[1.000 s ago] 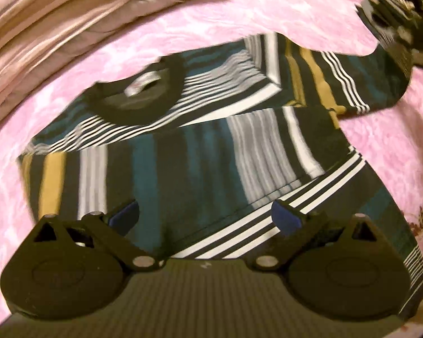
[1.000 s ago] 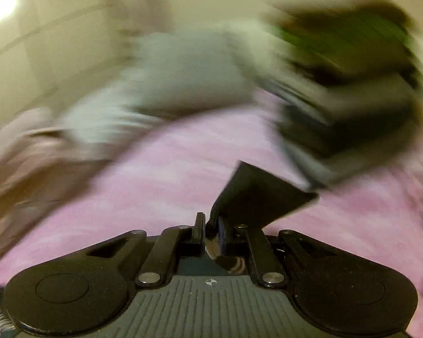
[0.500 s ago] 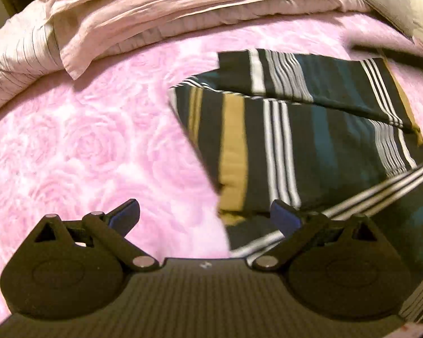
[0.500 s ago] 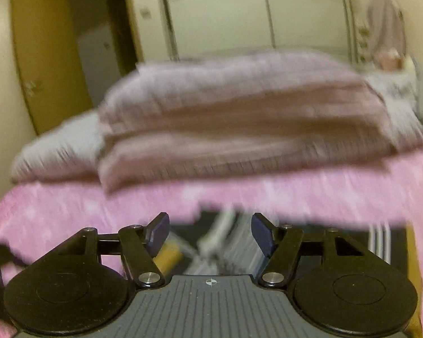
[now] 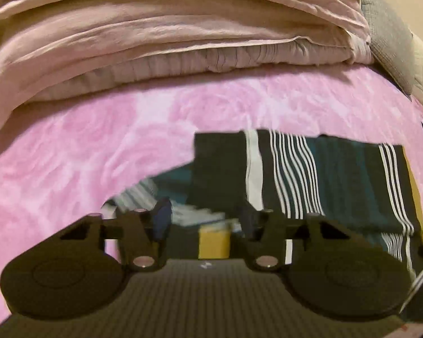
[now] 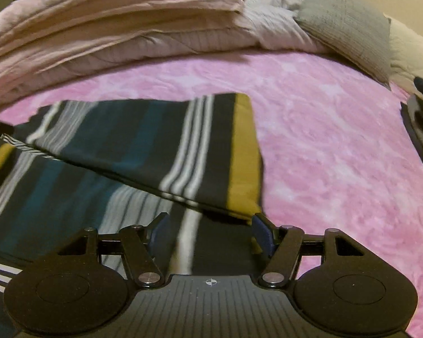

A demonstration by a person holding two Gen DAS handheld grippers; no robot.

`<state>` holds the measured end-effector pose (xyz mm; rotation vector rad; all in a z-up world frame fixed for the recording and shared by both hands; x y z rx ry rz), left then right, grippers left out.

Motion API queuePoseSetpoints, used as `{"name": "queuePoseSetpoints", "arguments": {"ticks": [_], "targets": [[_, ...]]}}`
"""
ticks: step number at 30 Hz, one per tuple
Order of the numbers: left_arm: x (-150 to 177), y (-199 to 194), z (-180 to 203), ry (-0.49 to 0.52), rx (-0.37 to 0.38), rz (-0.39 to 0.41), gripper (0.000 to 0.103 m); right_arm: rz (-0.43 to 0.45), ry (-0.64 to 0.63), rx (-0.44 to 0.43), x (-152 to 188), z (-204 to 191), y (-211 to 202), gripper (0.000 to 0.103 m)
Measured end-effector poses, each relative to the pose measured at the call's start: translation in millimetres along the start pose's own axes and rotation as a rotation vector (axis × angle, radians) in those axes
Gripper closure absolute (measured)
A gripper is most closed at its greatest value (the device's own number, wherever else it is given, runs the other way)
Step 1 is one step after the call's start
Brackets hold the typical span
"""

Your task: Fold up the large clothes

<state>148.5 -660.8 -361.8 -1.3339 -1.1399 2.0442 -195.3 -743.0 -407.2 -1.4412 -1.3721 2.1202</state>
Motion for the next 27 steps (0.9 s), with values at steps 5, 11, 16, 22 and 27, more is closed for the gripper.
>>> {"name": "queuePoseSetpoints", "arguments": {"ticks": [5, 11, 16, 22, 27], "targets": [[-10, 37, 4, 0.005, -0.015, -0.087, 0.064, 0.001, 0.0, 0.0, -4, 11, 17, 0.041], [-14, 25, 12, 0.01, -0.025, -0.065, 0.098, 0.003, -0.015, -0.005, -10, 14, 18, 0.041], [-10, -34, 33, 0.113, -0.059, 0.068, 0.098, 0.01, -0.04, -0.026, -15, 12, 18, 0.041], [16, 0, -5, 0.049, -0.098, -0.042, 0.098, -0.012, -0.06, -0.053, -14, 4, 24, 0.041], [6, -2, -7, 0.073, -0.102, 0.014, 0.098, -0.002, -0.082, -0.067, -15, 8, 22, 0.041]]}}
Point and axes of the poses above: each gripper's, at about its wrist camera, not at the fingertips, and y roughly the way its jaws point, z to its right, x to its underside, the point moved 2 cm from there along y, roughly the way its jaws point, and after that the axes turned 2 degrees about x, right-handed, at the moved point
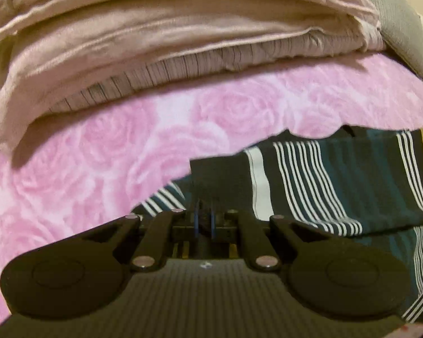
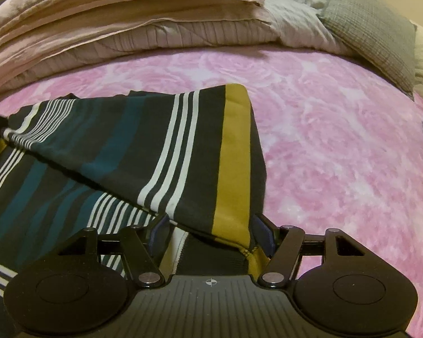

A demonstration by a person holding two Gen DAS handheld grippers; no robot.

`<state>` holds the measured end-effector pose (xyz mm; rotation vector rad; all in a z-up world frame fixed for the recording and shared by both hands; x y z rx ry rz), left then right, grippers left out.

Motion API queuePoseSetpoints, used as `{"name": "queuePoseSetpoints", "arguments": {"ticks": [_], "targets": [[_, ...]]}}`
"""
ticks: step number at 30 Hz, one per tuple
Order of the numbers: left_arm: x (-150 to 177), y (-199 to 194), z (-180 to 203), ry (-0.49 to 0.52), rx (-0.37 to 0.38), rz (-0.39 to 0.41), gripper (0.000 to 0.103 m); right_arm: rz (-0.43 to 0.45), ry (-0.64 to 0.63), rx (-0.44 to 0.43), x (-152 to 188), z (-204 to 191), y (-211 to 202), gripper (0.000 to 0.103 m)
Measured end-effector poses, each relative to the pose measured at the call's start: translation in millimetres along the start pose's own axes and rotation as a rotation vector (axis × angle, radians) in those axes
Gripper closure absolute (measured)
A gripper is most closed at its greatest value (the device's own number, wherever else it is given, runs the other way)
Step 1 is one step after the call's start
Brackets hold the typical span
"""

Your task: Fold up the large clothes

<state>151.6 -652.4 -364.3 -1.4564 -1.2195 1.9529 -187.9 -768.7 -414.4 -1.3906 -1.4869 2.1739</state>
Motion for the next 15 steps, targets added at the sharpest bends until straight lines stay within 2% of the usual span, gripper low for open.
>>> {"name": "queuePoseSetpoints", "arguments": {"ticks": [3, 6, 8, 12, 15], "targets": [[-2, 6, 1, 0.032, -0.001, -0.012, 0.098, -0.006, 0.005, 0.015, 0, 6, 1, 0.041], [6, 11, -3, 0.018, -0.001, -0.056, 0.098, -0.074, 0.009, 0.044, 5, 13, 7, 0.041], [9, 3, -3, 0.015, -0.018, -0.046, 0.098, -0.103, 0.054, 0.085, 12, 24, 7, 0.041], [20, -24, 0, 0.024, -0.061, -0.031, 0.098, -0.128, 0.135, 0.107, 31, 39, -10, 0.041], [43, -49, 16, 0.029, -0.039, -0.045, 0.097, -0.146, 0.155, 0.104, 49, 44, -26, 0.041]]}}
Point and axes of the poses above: each gripper's, at about its wrist camera, not at the fingertips, and y roughly the way its jaws point, z to its right, x to its underside, the point moved 2 cm from there along y, roughly the way its jaws point, and after that the axes turned 2 degrees about x, right-handed, at the moved point
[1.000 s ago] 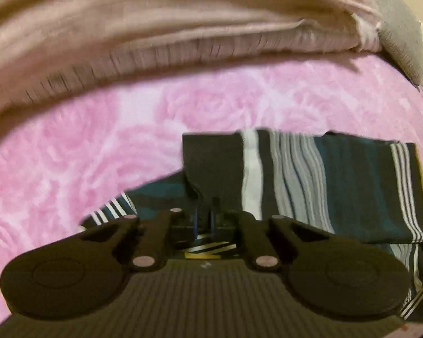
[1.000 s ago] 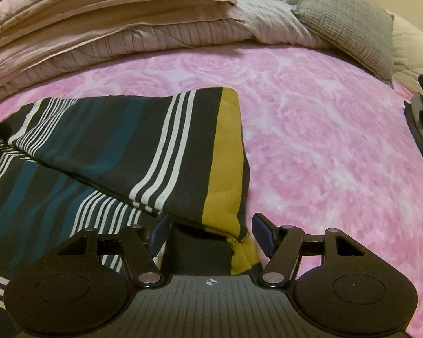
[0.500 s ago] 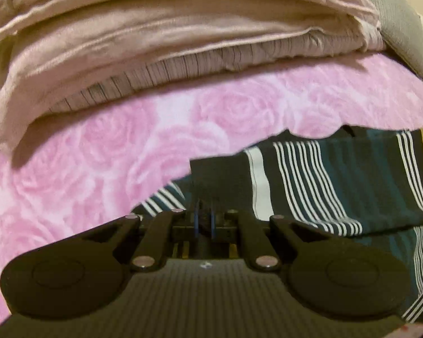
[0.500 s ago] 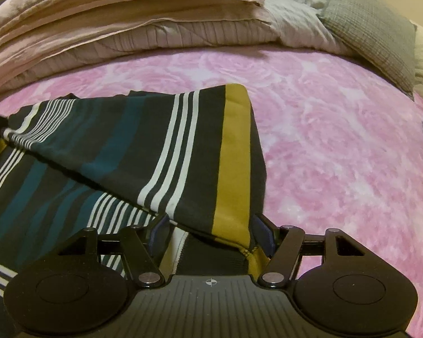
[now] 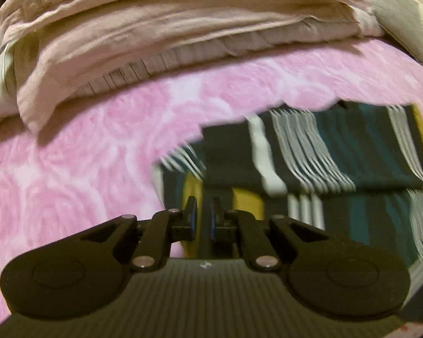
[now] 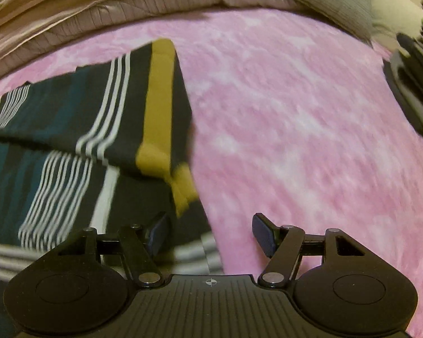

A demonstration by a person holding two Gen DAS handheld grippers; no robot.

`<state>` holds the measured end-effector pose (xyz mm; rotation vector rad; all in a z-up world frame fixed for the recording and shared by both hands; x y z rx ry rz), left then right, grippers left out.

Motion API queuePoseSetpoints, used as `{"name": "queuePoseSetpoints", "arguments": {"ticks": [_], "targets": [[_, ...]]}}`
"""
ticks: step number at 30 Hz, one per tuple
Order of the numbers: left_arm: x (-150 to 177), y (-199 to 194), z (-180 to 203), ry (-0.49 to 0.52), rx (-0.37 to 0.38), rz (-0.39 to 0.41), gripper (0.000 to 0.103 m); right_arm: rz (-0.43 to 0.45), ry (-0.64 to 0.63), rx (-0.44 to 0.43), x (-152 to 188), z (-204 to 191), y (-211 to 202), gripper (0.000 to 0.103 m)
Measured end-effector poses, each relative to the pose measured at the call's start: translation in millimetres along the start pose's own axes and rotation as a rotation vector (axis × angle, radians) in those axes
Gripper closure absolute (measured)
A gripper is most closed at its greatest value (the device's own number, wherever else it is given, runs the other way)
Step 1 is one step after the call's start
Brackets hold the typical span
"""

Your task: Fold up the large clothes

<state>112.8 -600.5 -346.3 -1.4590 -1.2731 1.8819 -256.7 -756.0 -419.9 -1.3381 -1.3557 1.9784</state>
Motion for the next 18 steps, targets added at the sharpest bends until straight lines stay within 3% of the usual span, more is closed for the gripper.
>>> {"name": "queuePoseSetpoints", "arguments": {"ticks": [5, 9, 11, 18], "targets": [[67, -25, 41, 0.064, 0.059, -0.08, 0.091, -0.03, 0.018, -0.03, 36, 14, -21, 0.039], [123, -36, 65, 0.091, 0.046, -0.152, 0.09, -0.067, 0.086, -0.06, 66, 29, -37, 0.034], [148, -47, 71, 0.1, 0.021, -0.141, 0.09, -0.072, 0.052, -0.067, 79, 32, -47, 0.032], [194, -91, 78, 0.086, -0.021, -0.184, 0.09, -0.151, -0.026, -0.035, 117, 45, -79, 0.032]]}}
Point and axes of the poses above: each gripper's, at about its wrist camera, not at the fingertips, and y roughly the way its jaws point, z to its right, x to its underside, the point moved 2 cm from there along y, roughly the way its jaws point, and after that the axes turned 2 degrees about x, right-handed, at the moved point
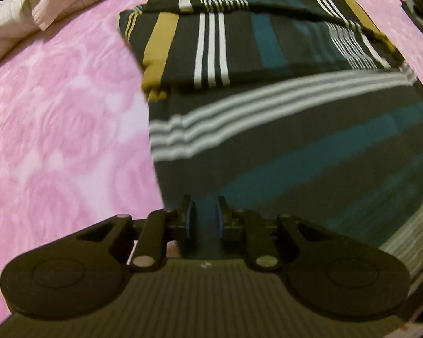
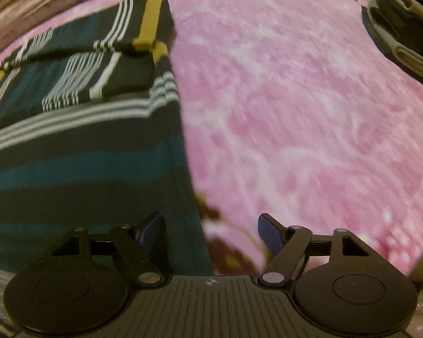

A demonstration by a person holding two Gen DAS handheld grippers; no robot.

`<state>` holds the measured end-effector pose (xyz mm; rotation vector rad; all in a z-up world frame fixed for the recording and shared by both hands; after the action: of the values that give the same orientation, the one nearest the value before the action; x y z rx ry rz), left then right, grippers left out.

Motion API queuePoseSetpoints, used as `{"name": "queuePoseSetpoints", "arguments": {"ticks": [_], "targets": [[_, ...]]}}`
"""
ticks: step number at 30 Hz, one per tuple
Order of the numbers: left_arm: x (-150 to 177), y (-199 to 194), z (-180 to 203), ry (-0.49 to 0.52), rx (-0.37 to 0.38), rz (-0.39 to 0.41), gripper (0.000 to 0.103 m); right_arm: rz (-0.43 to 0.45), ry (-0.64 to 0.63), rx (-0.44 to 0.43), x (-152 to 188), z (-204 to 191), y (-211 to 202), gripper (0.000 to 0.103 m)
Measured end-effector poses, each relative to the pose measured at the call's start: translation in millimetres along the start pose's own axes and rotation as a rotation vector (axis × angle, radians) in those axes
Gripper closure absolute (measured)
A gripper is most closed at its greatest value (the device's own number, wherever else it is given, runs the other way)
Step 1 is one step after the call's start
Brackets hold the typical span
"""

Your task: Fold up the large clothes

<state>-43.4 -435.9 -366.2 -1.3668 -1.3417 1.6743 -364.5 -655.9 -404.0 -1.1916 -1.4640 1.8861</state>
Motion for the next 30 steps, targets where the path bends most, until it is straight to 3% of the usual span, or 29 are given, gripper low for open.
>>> {"name": "queuePoseSetpoints", "arguments": {"ticks": [7, 11, 12, 16, 19, 23, 27, 30], "targets": [[58, -35, 13, 0.05, 0.033, -0.017, 0.089, 0.092, -0.069, -0.013, 35, -26, -47, 0.032], [62, -45, 24, 0.174, 0.0, 0.054, 0.088, 0.163, -0.205, -0.055, 27, -59, -52, 0.032], [57, -45, 25, 0.214, -0.008, 0.081, 0.087, 0.189, -0.255, -0.059, 20, -69, -50, 0.033], [15, -34, 24, 0.316, -0.046, 0.181, 0.085, 0.267, -0.44, -0.046, -15, -99, -34, 0.054], [-22, -18, 23, 0.408, -0.094, 0.245, 0.083, 0.308, -0.58, -0.011, -39, -116, -17, 0.062], [-58, 15, 25, 0.552, -0.15, 0.263, 0.08, 0.33, -0.765, 0.036, -62, -126, 13, 0.067], [-68, 45, 30, 0.701, -0.192, 0.25, 0.077, 0.319, -0.957, 0.083, -70, -126, 48, 0.073], [-71, 55, 30, 0.748, -0.207, 0.25, 0.076, 0.34, -1.052, 0.09, -72, -121, 61, 0.077]]}}
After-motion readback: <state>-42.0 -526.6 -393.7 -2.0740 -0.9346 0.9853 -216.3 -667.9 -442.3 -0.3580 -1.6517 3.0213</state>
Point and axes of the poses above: each gripper's, at about its wrist camera, not at the fingertips, and y roughly the way its jaws point, z to its right, x to its underside, the point moved 2 cm from there along y, roughly the way its jaws point, and after that the axes turned 2 degrees about x, right-handed, at the moved point
